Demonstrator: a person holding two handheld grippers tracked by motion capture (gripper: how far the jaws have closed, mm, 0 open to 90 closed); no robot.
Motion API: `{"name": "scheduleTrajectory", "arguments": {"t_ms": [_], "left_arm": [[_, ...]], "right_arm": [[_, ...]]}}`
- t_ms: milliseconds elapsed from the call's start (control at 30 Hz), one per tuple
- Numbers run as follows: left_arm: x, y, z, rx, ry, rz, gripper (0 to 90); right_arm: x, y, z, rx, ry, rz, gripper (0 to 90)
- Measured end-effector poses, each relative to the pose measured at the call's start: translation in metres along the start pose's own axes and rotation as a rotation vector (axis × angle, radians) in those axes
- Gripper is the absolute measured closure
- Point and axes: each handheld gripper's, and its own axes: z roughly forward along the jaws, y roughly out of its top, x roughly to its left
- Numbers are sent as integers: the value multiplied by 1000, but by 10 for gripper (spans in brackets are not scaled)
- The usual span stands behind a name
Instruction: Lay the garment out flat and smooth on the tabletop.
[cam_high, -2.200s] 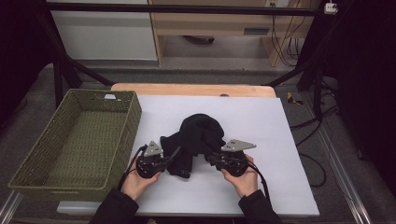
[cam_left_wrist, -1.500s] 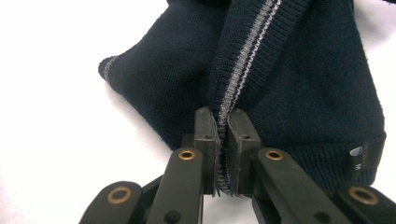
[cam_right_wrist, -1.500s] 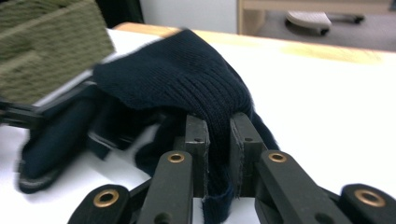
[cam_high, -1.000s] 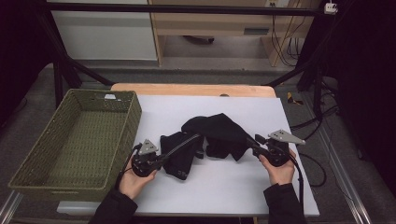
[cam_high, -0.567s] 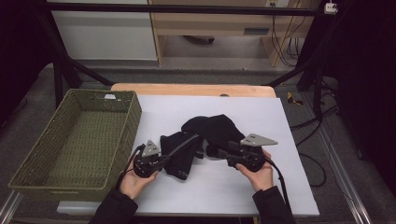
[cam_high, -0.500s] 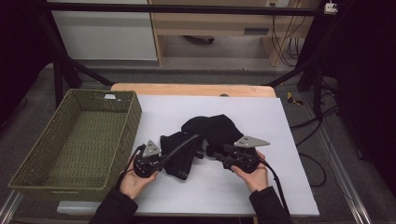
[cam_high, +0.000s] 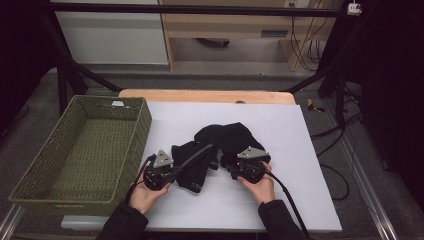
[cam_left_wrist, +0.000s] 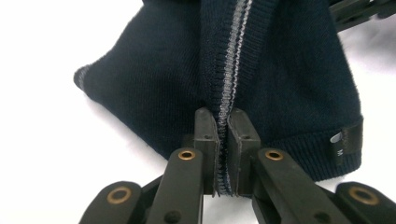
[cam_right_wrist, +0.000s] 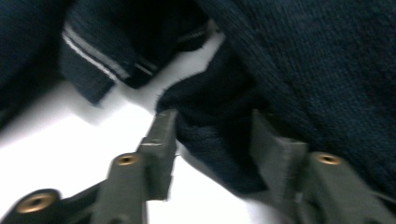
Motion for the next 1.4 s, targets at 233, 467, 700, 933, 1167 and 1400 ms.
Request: {"name": "scheduleTrajectory", "arguments": {"t_ms": [233, 467, 700, 933, 1167, 1400], "left_arm": [[-1, 7, -11, -56, 8, -6, 841], [2, 18, -26, -110, 19, -17, 842], [1, 31, -41, -161, 41, -12, 845], [9, 52, -47, -195, 62, -48, 845], [16, 81, -44, -193, 90, -62, 845], [31, 91, -34, -160, 119, -96, 845]], "right_arm": [[-1, 5, -8, 29, 0, 3, 824], [-13, 16, -49, -27, 35, 45, 834], [-27, 19, -84, -95, 62, 75, 838], [-38, 24, -111, -161, 59, 98, 839], [-37, 19, -103, -103, 89, 84, 835], [-34, 9, -79, -20, 136, 101, 821]]}}
